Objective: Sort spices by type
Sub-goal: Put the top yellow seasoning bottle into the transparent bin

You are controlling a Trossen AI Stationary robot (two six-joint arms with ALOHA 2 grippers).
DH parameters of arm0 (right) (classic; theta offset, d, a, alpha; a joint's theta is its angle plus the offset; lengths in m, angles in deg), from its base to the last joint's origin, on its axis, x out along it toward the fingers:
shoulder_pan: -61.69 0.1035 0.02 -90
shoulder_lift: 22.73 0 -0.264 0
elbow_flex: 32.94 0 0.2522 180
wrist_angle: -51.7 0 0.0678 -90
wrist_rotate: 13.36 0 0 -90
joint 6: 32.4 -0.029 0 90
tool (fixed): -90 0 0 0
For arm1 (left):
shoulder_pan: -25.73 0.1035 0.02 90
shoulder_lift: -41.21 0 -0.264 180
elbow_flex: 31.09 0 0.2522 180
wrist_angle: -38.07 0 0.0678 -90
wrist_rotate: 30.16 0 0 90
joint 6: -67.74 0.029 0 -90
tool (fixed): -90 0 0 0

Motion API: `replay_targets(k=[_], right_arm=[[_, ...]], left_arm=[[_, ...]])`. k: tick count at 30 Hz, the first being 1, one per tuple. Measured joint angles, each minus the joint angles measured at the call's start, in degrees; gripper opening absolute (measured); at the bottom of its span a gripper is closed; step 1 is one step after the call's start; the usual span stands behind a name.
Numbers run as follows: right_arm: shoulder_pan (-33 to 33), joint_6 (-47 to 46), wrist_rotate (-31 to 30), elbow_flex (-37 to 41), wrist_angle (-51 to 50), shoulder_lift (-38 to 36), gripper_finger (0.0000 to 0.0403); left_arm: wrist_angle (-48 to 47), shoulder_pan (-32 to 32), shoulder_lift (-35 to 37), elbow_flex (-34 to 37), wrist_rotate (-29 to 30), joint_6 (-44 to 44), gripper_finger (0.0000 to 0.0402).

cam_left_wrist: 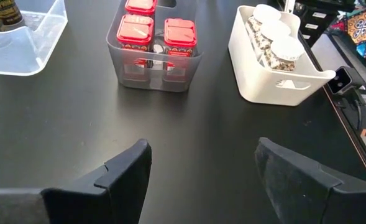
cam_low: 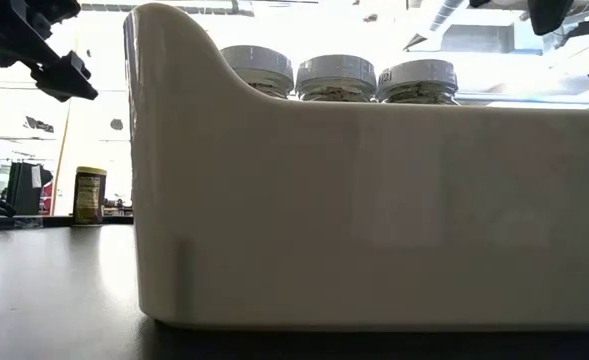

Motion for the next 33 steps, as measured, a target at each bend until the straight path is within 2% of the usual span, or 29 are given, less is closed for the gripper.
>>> replay_targets(k=[5,9,12,17,21,26,29,33], right_arm=[[2.02,0.23,-1.34,0.73,-4.77,-1.36,0.0282],[4.03,0.93,-5.77,3.87,-4.53,-5.52,0.0281],[5.64,0.69,-6.61,8.35,-4.51,-8.78,0.0280],[9.09,-2.00,-8.89,19.54,0.20,-16.54,0.0264],[11.51,-3.01,-9.49,29.72,6.90,-22.75,0.0227],[13.72,-1.57,-11.84,39.91,11.43,-30.62,0.0167],[14.01,0.72,-11.95,43.88,11.68,-34.58,0.0131],[13.80,7.94,-12.65,47.34,13.45,-38.50,0.0090]], left_arm=[[0.49,-0.02,0.02,0.00,0.00,-2.65,0.0277],[0.59,0.01,-0.79,0.00,2.26,-6.98,0.0277],[1.75,0.01,-2.92,0.04,4.77,-7.39,0.0277],[10.14,0.01,-9.50,0.04,7.14,-4.71,0.0277],[16.62,0.02,-14.94,0.04,7.98,-3.89,0.0277],[19.32,0.91,-19.13,0.04,8.63,-6.24,0.0277],[20.87,2.17,-20.34,0.04,8.76,-8.69,0.0277],[21.35,4.06,-20.36,0.01,9.08,-7.25,0.0277]])
